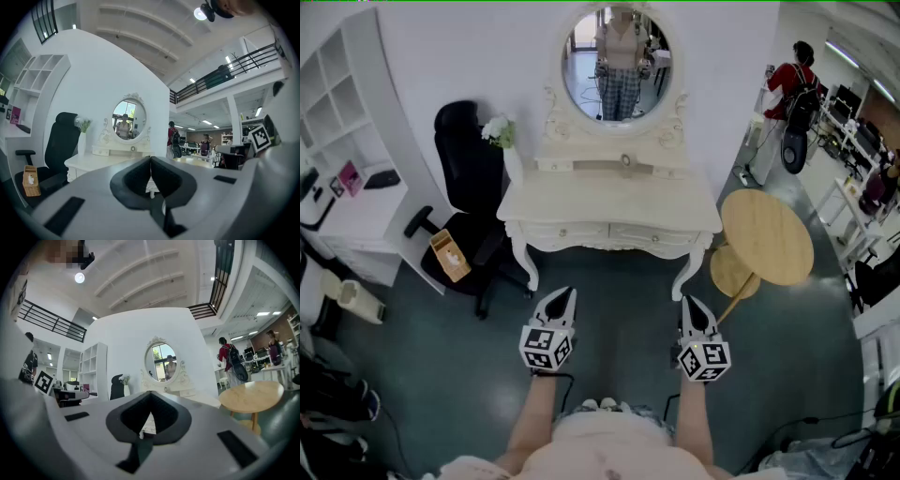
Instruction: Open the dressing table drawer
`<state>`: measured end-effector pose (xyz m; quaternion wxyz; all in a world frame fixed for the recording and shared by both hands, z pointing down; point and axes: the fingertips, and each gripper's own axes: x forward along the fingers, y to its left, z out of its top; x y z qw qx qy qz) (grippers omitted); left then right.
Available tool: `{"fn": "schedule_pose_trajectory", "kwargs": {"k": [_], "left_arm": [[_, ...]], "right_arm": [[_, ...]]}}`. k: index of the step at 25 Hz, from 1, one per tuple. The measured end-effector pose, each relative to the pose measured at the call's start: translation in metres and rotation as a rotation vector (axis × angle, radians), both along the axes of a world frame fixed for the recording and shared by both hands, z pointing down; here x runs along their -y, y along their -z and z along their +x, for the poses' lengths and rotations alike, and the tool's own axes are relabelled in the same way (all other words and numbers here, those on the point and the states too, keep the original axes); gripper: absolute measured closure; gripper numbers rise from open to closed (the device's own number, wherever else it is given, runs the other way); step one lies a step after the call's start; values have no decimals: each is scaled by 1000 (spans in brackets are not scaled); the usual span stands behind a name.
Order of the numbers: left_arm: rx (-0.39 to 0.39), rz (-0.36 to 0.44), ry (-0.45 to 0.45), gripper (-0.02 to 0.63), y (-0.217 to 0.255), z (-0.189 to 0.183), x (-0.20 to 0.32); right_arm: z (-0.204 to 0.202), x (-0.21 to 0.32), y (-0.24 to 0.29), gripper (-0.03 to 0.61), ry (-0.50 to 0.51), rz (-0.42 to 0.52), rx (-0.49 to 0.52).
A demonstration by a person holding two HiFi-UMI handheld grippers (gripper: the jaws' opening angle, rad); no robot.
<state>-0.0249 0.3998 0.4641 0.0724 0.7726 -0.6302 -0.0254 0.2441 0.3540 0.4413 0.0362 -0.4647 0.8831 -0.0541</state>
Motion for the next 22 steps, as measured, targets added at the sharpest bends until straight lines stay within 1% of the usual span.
{"fn": "schedule_pose_trajectory", "kwargs": {"k": [14,22], "left_arm": [[1,-4,14,586,-3,-10,-5],[-12,-24,8,586,-10,-12,-10]], "right_arm": [[-14,-3,3,565,20,11,4],[-14,-6,1,565,15,-15,36]]}}
